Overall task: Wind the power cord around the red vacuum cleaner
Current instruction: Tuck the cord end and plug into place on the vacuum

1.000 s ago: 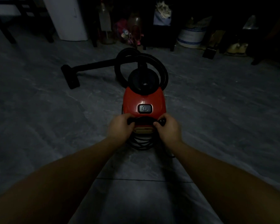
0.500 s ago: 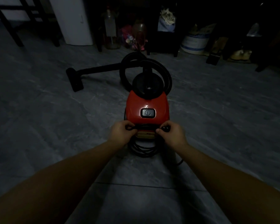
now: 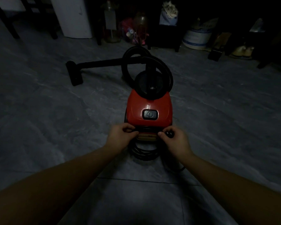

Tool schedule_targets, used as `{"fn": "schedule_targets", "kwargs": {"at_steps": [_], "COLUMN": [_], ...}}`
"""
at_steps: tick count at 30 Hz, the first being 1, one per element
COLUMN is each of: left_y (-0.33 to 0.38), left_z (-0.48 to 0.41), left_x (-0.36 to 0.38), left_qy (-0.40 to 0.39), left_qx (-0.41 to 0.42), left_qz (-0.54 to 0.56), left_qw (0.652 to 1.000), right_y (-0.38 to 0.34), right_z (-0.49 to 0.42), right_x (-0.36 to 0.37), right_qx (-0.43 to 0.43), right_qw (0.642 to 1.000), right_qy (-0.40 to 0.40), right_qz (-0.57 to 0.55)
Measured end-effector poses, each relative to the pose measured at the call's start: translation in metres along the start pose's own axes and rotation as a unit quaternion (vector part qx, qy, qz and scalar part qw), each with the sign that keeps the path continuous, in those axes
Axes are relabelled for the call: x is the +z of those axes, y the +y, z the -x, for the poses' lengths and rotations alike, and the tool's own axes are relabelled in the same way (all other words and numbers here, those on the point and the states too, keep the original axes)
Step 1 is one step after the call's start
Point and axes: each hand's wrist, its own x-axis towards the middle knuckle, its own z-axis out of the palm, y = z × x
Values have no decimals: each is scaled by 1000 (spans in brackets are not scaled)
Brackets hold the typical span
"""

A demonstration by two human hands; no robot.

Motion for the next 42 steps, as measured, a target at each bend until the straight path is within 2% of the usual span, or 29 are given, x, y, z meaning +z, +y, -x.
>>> {"fn": "schedule_targets", "kwargs": {"at_steps": [5, 9, 16, 23, 29, 42], "left_y": [3, 0, -1, -7, -14, -20], "left_z": [1, 6, -2, -11, -13, -13], "left_x": [-2, -3, -8, -12, -9, 0], "left_qy": [-13, -44, -51, -80, -57, -20], "left_qx": [-18, -18, -17, -85, -129, -74], "left_qz": [5, -17, -23, 52, 104, 61], "left_qw": [1000, 999, 998, 992, 985, 995], "right_y": [-1, -1, -2, 4, 10, 10], "right_z": [0, -1, 4, 2, -1, 6], "right_x": [1, 2, 8, 9, 11, 12], "right_qx": [9, 21, 35, 61, 79, 79], "right_qw": [1000, 999, 996, 991, 988, 993], "right_qy": [2, 10, 12, -4, -13, 17], "right_qz": [5, -22, -75, -115, -132, -92]}}
